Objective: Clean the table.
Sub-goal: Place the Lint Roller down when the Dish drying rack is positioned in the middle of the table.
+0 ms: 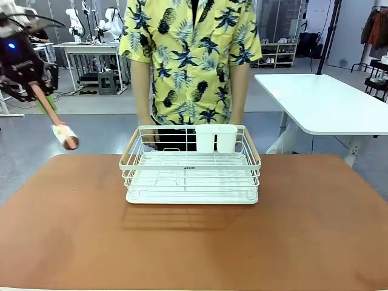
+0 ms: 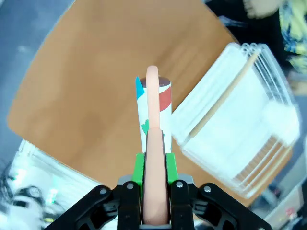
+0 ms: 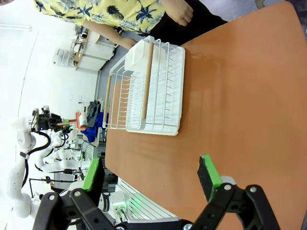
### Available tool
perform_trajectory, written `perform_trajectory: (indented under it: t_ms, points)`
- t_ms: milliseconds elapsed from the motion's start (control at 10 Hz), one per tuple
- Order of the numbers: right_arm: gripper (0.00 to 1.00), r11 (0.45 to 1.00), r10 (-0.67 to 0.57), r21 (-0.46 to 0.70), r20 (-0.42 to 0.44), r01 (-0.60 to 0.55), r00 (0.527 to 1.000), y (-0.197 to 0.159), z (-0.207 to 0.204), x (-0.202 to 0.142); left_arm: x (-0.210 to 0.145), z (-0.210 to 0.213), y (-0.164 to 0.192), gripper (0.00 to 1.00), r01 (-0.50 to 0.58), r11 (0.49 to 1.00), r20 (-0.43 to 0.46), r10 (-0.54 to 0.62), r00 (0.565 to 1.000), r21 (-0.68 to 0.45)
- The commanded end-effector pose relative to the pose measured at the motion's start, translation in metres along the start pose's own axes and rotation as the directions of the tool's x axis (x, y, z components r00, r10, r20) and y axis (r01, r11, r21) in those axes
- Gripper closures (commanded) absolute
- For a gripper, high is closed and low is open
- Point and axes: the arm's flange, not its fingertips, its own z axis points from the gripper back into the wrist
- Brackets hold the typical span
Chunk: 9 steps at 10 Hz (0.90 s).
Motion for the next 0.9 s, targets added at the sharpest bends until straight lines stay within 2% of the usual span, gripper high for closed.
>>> perform_trajectory:
  t_ms: [0,200,300,500,600,700,800]
  points:
    - [0.00,1.000,0.011,0.016,0.010,-0.012,1.000,0.002,0.001,0.001,0.004,-0.018,-0.016,0.79,-0.652,0.706,0.077,0.693,0.717,-0.277]
    - [0.00,1.000,0.011,0.016,0.010,-0.012,1.000,0.002,0.001,0.001,0.005,-0.063,-0.004,0.79,-0.570,0.688,0.147,0.686,0.713,-0.448]
    - [0.00,1.000,0.011,0.016,0.010,-0.012,1.000,0.002,0.001,0.001,0.005,-0.085,0.007,0.79,-0.560,0.697,0.159,0.679,0.717,-0.448]
    - [0.00,1.000,0.011,0.016,0.010,-0.012,1.000,0.002,0.001,0.001,0.015,-0.118,0.022,0.79,-0.586,0.633,0.143,0.731,0.667,-0.506]
    - [0.00,1.000,0.011,0.016,0.010,-0.012,1.000,0.002,0.001,0.001,0.016,-0.138,0.029,0.79,-0.554,0.667,0.193,0.708,0.680,-0.498]
    - [0.00,1.000,0.011,0.016,0.010,-0.012,1.000,0.002,0.001,0.001,0.016,-0.155,0.033,0.79,-0.529,0.708,0.211,0.671,0.711,-0.468]
    - [0.00,1.000,0.011,0.016,0.010,-0.012,1.000,0.002,0.001,0.001,0.018,-0.164,0.035,0.79,-0.529,0.725,0.207,0.656,0.726,-0.441]
